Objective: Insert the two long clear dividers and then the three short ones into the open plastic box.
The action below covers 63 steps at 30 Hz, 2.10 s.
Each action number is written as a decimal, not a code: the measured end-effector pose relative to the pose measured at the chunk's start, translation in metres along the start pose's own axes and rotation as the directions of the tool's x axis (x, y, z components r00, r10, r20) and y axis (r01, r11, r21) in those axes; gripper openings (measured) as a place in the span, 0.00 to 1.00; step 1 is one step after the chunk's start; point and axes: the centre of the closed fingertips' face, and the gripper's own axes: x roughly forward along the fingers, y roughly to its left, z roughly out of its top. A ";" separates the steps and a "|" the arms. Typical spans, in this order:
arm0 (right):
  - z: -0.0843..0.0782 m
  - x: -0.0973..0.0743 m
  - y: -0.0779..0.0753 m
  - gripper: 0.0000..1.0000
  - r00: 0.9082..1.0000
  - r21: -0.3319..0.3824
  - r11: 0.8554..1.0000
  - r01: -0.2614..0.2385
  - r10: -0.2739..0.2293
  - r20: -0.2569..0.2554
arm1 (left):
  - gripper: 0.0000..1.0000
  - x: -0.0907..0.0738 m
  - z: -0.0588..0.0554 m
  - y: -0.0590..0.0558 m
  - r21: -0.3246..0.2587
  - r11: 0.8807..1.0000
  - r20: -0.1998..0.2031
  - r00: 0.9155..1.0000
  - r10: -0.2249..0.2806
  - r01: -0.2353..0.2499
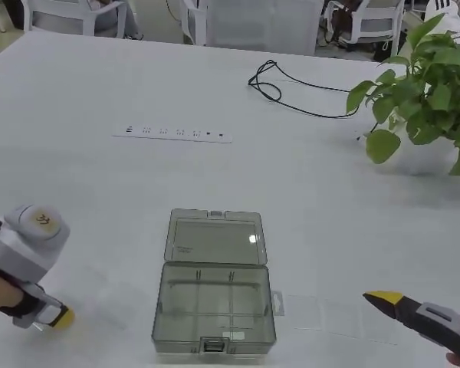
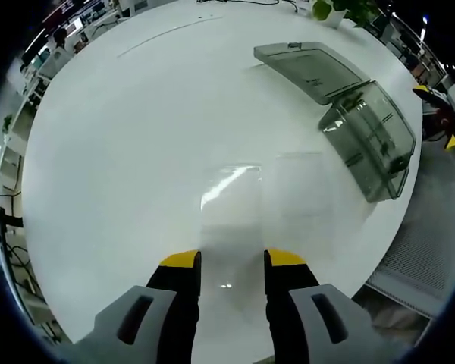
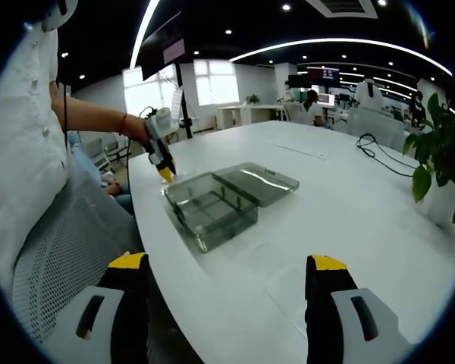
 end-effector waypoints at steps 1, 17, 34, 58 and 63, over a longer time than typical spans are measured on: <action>0.000 0.000 0.000 0.85 1.000 -0.001 1.000 -0.001 0.001 -0.001 | 0.32 0.000 0.000 0.000 -0.004 1.000 0.001 1.000 0.001 -0.001; 0.000 -0.002 0.000 0.85 1.000 -0.004 1.000 0.005 -0.005 -0.001 | 0.33 0.000 -0.001 -0.003 0.005 1.000 -0.009 1.000 -0.023 0.023; 0.001 -0.002 0.000 0.85 1.000 -0.010 1.000 0.002 -0.002 -0.008 | 0.31 -0.002 0.000 -0.002 0.002 1.000 -0.009 1.000 -0.023 0.023; 0.010 0.001 0.003 0.81 1.000 -0.012 1.000 -0.009 0.009 -0.016 | 0.30 -0.011 -0.003 -0.014 -0.136 0.987 0.156 0.986 -0.060 0.082; 0.012 0.002 0.004 0.81 1.000 -0.011 1.000 -0.013 0.012 -0.018 | 0.30 -0.018 0.000 -0.018 -0.162 0.981 0.196 0.978 -0.072 0.105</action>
